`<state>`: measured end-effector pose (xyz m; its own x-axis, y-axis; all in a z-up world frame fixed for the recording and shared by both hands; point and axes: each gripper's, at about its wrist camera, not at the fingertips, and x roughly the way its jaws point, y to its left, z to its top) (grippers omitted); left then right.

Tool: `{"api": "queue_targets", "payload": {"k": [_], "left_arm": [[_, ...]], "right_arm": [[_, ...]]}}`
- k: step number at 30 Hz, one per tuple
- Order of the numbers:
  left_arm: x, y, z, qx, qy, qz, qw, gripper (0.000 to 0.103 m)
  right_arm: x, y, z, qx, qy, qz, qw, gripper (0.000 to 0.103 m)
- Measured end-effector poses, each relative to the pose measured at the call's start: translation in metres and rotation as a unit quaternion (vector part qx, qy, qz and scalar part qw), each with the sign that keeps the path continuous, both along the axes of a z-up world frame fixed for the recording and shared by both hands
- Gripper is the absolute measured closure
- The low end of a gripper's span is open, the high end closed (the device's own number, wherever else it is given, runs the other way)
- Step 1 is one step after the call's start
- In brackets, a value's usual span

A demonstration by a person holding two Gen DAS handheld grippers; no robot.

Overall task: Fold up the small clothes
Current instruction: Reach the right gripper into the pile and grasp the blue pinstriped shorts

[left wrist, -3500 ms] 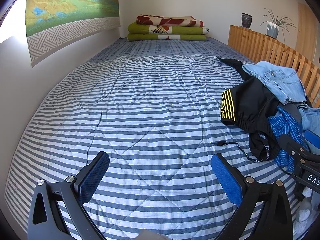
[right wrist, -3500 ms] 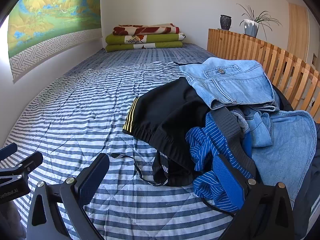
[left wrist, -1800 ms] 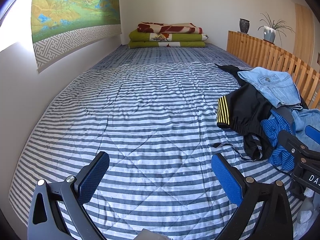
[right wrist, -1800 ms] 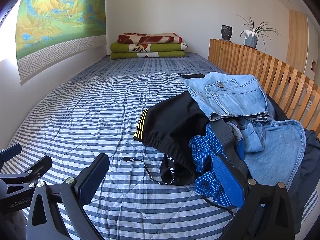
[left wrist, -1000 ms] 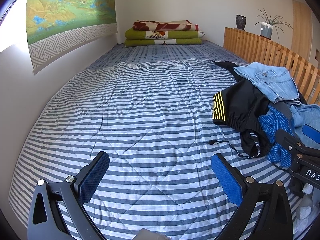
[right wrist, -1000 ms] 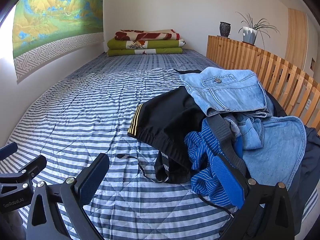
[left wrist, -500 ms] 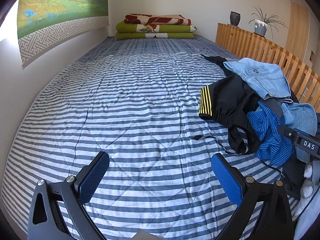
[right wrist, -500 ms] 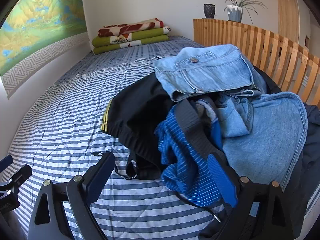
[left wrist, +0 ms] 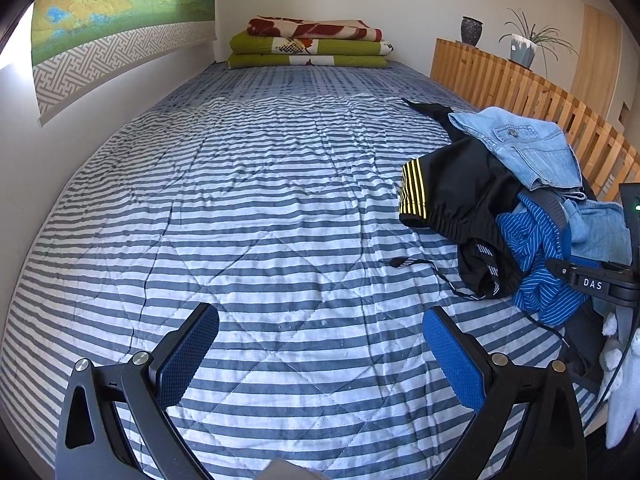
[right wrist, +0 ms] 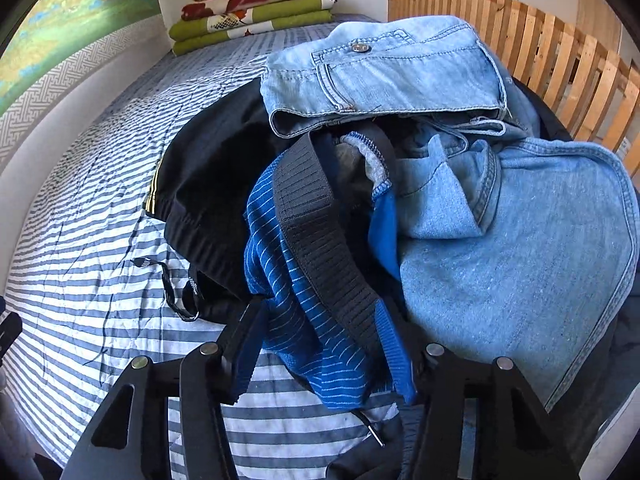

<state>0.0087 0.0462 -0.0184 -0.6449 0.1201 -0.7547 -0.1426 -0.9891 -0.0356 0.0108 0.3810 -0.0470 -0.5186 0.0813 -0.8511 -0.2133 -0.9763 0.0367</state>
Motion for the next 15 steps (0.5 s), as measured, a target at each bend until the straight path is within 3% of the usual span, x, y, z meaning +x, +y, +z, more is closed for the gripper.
{"api": "queue_targets", "payload": {"k": [4,6,7,15], "left_arm": [[-0.006,-0.014,-0.007,0.017,-0.020,0.008,0.9996,0.000],[-0.007,-0.023,-0.008,0.027,-0.025,0.012,0.9992,0.000],[-0.007,-0.027,-0.008,0.029,-0.024,0.012,0.9992,0.000],[0.005,-0.072,0.015,0.019,0.019,0.044,0.9987,0.000]], "right_arm": [[-0.016,-0.006,-0.010,0.028,-0.035,0.011,0.999,0.052],[-0.017,-0.006,-0.010,0.014,-0.046,0.015,0.999,0.073],[-0.017,-0.007,-0.009,0.005,-0.051,0.018,0.999,0.091],[0.014,-0.046,0.047,-0.053,-0.001,0.077,0.996,0.096]]}}
